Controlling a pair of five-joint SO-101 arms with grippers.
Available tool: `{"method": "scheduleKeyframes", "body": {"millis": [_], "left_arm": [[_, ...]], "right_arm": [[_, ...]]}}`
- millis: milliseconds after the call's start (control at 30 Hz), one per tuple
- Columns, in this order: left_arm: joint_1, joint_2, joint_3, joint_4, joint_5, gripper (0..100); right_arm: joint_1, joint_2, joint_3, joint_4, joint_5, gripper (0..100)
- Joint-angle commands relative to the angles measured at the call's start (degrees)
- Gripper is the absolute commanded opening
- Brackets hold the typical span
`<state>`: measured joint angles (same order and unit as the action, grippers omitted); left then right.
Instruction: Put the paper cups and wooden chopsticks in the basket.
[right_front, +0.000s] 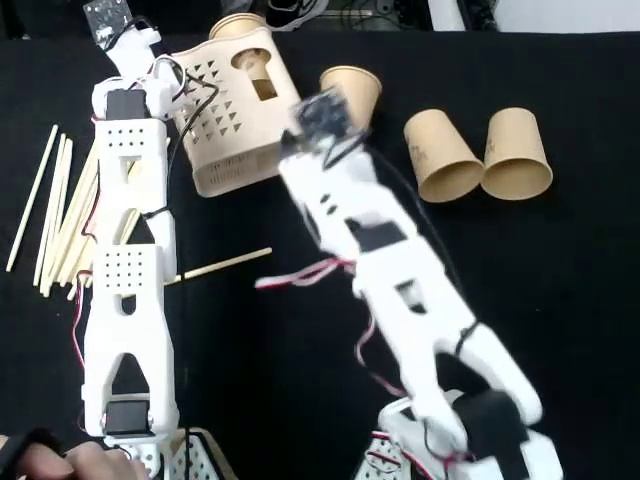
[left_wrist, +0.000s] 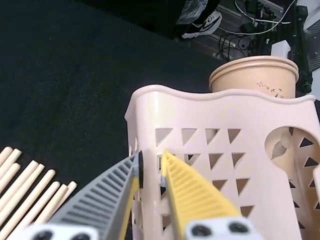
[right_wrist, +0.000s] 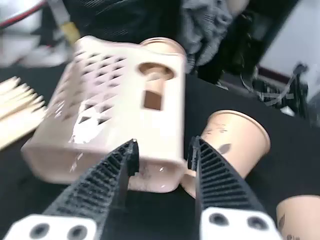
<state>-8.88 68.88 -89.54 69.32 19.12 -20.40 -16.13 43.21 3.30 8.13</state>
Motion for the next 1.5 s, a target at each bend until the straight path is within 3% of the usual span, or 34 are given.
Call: {"method": "scheduleKeyframes", "body": {"millis": [0, 300, 433, 500, 600, 767, 1133, 1367, 1467], "left_arm": [[-0.75, -1.14, -3.12, -0.09, -0.35, 9], [-0.84, -1.05, -3.21, 0.0, -0.35, 9], [-0.84, -1.05, -3.21, 0.0, -0.35, 9], [-0.84, -1.05, -3.12, 0.0, -0.35, 9], [-0.66, -1.05, -2.95, 0.0, -0.35, 9], [-0.66, -1.05, -2.95, 0.0, -0.35, 9], [-0.66, -1.05, -2.95, -0.18, -0.35, 9], [-0.92, -1.05, -2.95, -0.35, -0.44, 9], [-0.84, -1.05, -2.95, -0.35, -0.44, 9]], "right_arm": [[1.85, 3.82, -6.46, 0.09, -4.31, 18.0], [0.79, 17.45, -15.25, -0.35, -5.8, 17.8], [0.79, 24.4, -18.95, -2.46, -5.71, 6.1], [0.18, 26.07, -19.38, -4.22, -1.76, 2.3], [-1.49, 26.59, -18.42, -4.84, 2.9, 2.1], [-2.29, 26.77, -18.33, -4.22, 3.08, 2.1], [-2.11, 26.95, -25.36, 11.6, 2.99, 1.1], [-3.78, 23.43, -24.75, 10.02, 2.99, 1.1], [-4.48, 22.99, -22.37, 2.99, 2.99, 1.1]]}}
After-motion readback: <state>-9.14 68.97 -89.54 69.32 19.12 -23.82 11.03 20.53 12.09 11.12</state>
